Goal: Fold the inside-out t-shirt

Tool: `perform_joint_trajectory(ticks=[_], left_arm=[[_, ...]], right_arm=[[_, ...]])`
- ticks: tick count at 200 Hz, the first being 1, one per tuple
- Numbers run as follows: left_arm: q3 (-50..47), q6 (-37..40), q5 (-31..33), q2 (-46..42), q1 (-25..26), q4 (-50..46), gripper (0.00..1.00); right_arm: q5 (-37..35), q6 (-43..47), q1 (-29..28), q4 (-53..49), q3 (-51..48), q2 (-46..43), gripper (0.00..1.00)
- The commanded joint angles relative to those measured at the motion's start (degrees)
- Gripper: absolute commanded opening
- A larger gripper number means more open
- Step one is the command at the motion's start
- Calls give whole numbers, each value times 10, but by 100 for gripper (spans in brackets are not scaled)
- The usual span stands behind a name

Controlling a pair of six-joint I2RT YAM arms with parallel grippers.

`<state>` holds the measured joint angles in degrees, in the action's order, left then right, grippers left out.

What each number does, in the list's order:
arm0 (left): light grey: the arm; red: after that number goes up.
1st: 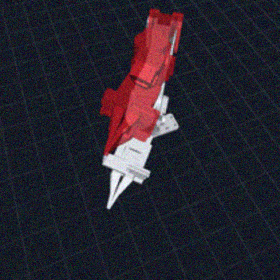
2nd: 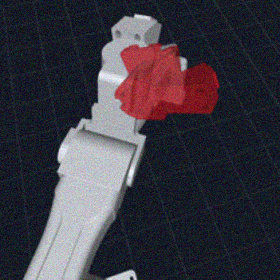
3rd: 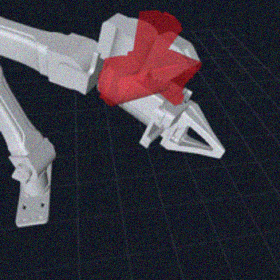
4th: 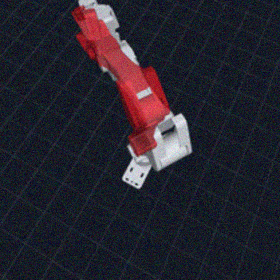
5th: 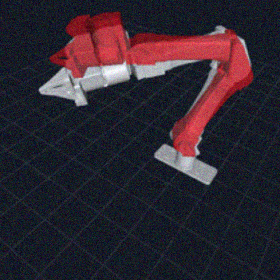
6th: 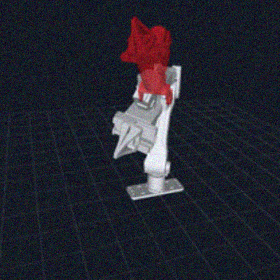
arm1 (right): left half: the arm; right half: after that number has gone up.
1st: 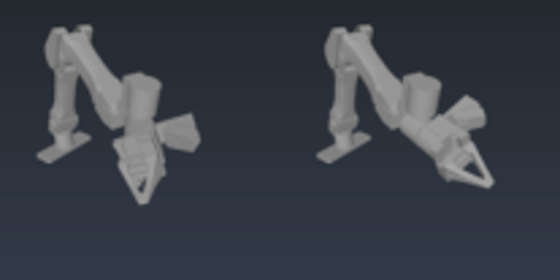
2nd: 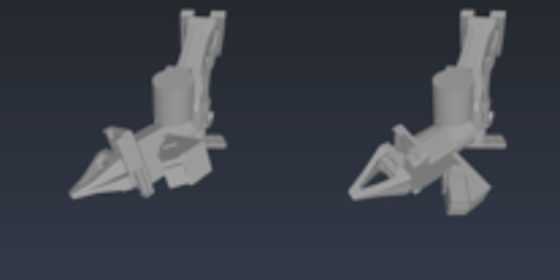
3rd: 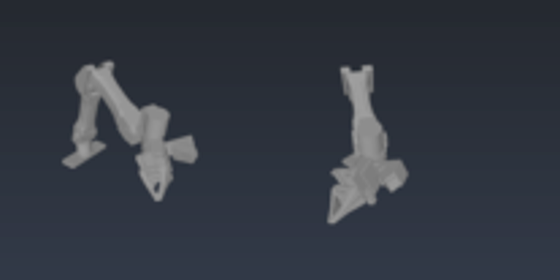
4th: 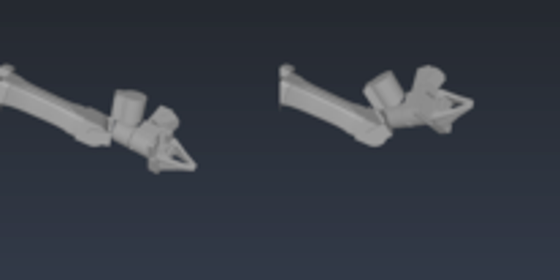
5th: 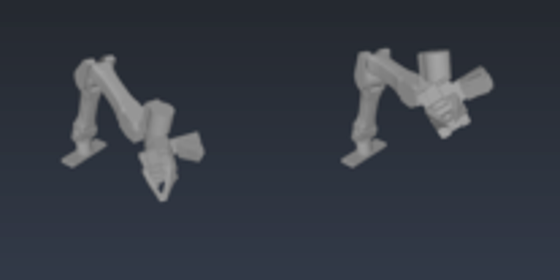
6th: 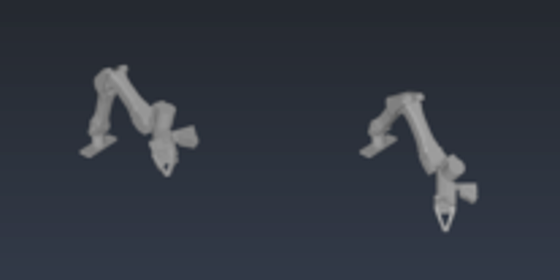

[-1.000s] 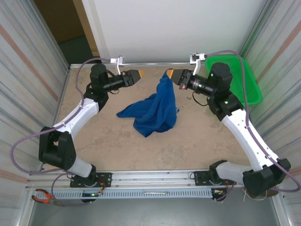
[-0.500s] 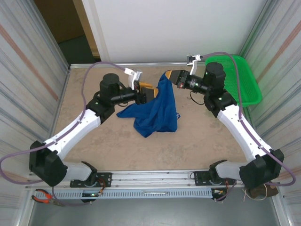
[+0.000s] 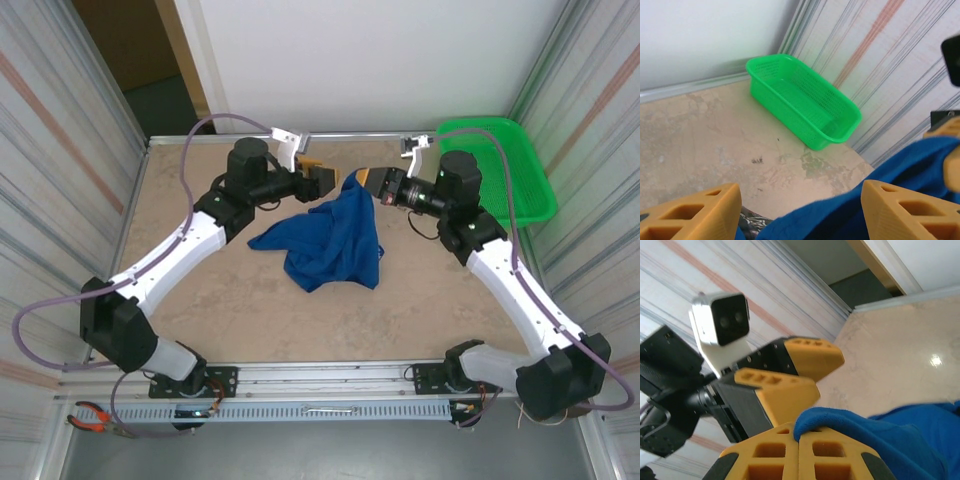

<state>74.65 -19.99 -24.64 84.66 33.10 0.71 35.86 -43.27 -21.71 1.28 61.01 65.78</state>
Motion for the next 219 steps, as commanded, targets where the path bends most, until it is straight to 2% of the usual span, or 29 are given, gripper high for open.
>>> perform_joint_trajectory(ticks=[1, 35, 65, 104, 135, 172, 219], left_arm=[[-25, -33, -38, 32, 18, 3, 65], [-125, -24, -1, 37, 82, 25, 63], [-184, -46, 37, 49, 98, 32, 61], [-178, -26, 89, 22, 85, 21, 62], [-144, 5, 75, 22, 76, 31, 62], [-140, 30, 50, 29, 88, 69, 62], [-171, 26, 82, 40, 108, 119, 62]], right_arm=[[-9, 4, 2, 1, -36, -23, 0], [-56, 35, 8, -48, -91, -69, 0], [-59, 28, 15, -51, -148, -114, 0], [-61, 28, 15, -71, -184, -152, 0], [-63, 28, 17, -84, -189, -170, 0], [-67, 28, 17, -87, -187, -174, 0], [-67, 24, 17, -80, -182, -170, 0]])
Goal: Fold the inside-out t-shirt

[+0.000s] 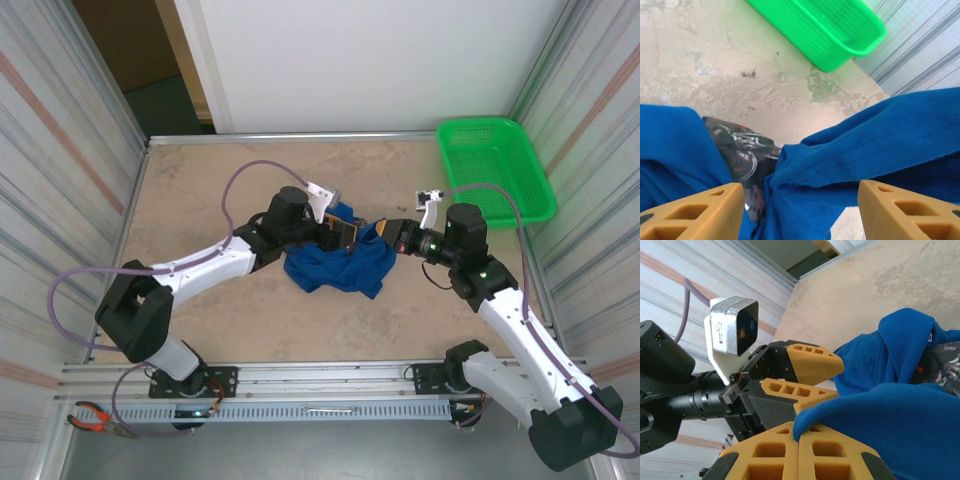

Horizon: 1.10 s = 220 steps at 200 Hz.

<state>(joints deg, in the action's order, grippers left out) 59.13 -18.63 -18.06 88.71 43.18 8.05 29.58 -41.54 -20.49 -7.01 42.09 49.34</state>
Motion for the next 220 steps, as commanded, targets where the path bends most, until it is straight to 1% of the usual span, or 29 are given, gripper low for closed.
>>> perform_joint_trajectory(ticks=[1, 72, 89, 117, 128, 133, 147, 151, 157, 168, 181, 196, 204, 220], left_arm=[[-16, 12, 17, 1, 8, 46, 62], [-6, 9, 14, 47, 18, 74, 62], [-14, -4, 10, 61, 21, 100, 62], [1, -11, 36, 93, 29, 107, 60], [14, -11, 48, 106, 29, 109, 54], [21, -9, 56, 110, 29, 106, 49], [54, 8, 65, 115, 22, 80, 14], [67, 15, 64, 112, 19, 65, 7], [90, 26, 62, 105, 11, 38, 0], [131, 44, 52, 80, -11, -13, 0], [182, 48, 10, 44, -49, -54, 0], [271, 33, -66, 17, -96, -113, 0], [331, 24, -110, 13, -118, -147, 0], [447, 15, -171, 14, -146, -207, 0]], right_arm=[[-4, 7, 5, 3, 7, -5, 0], [-7, 2, 5, 4, 12, -8, 0], [-6, -2, 5, 7, 12, -8, 0], [-5, -5, 5, 7, 12, -11, 0], [-6, -5, 5, 6, 13, -12, 0], [-7, -5, 5, 6, 15, -12, 0], [-13, -2, 7, 3, 24, -10, 0], [-15, 0, 9, 2, 30, -8, 0], [-17, 3, 15, -2, 40, -3, 0], [-14, 8, 33, -8, 61, 10, 0], [-4, 8, 64, -12, 100, 35, 0], [8, 3, 98, -12, 162, 69, 0], [17, 0, 110, -12, 204, 107, 0], [34, -4, 120, -19, 291, 155, 0]])
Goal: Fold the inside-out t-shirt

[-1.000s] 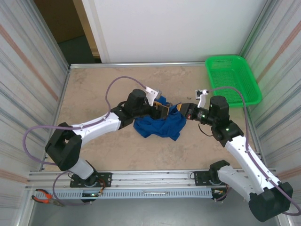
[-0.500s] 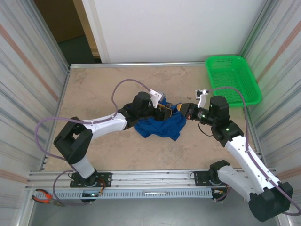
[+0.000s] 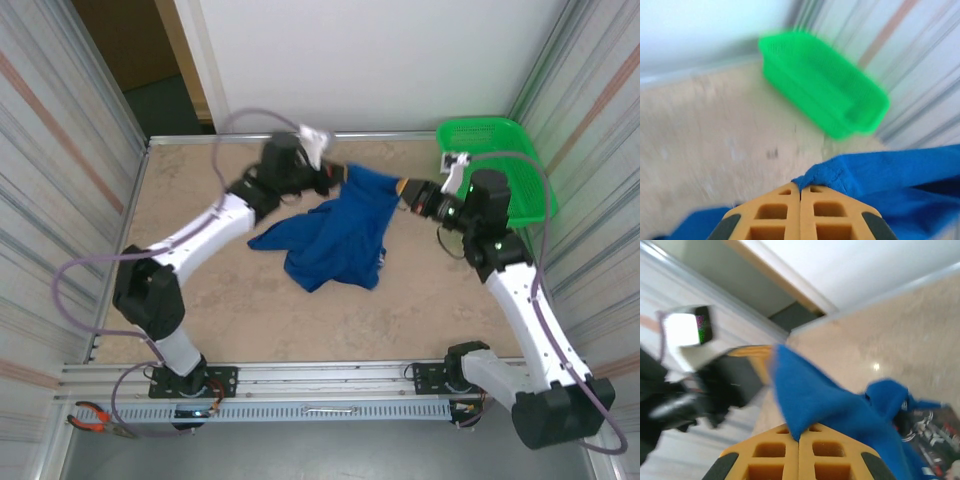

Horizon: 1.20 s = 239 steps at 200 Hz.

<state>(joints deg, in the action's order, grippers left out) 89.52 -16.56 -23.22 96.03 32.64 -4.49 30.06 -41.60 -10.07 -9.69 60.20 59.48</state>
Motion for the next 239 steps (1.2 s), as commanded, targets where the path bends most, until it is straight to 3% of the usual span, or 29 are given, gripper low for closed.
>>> perform_joint_trajectory(ticks=[1, 25, 53, 61, 84, 94, 142, 171, 239], left_arm=[[150, -6, -123, -59, -41, -86, 0], [235, -2, -152, -71, -51, -126, 0], [159, -6, -142, -110, -53, -95, 0], [118, -15, -138, -121, -54, -76, 6], [4, -33, -110, -142, -53, -34, 47], [-36, -34, -99, -147, -55, -22, 55], [-127, -24, -68, -156, -50, -8, 63], [-183, 16, -5, -160, -2, 12, 67], [-255, 117, 263, -209, 172, 149, 69]], right_arm=[[30, -4, 15, 7, 116, 56, 0], [43, -18, 13, 9, 213, 92, 0], [34, -39, 8, 41, 201, 94, 0], [37, -49, 8, 56, 186, 94, 0], [44, -70, 4, 86, 161, 98, 0], [46, -68, 2, 85, 163, 105, 0], [80, -45, -1, 48, 204, 152, 0], [75, -45, -12, 44, 228, 149, 0], [42, -23, -43, 9, 251, 111, 0]])
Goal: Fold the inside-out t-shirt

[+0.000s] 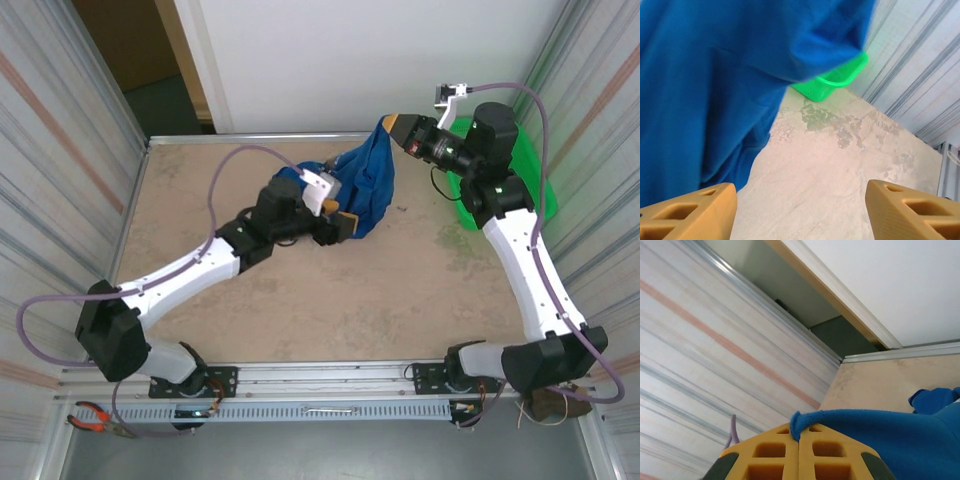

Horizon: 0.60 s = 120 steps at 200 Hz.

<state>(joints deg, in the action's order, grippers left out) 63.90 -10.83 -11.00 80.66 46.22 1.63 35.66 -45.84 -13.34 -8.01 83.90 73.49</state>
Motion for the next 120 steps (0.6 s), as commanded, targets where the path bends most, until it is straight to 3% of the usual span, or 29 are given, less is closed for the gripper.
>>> perform_joint_trajectory(ticks=[1, 28, 120], left_arm=[[2, 61, 144, -56, 37, 89, 69], [34, 75, 180, -55, 48, 85, 69], [102, 102, 155, -7, 49, 108, 66]], right_arm=[[-15, 20, -11, -8, 14, -30, 0], [-24, 24, -18, -10, 5, -41, 0], [-34, 27, -29, -2, -15, -46, 0]])
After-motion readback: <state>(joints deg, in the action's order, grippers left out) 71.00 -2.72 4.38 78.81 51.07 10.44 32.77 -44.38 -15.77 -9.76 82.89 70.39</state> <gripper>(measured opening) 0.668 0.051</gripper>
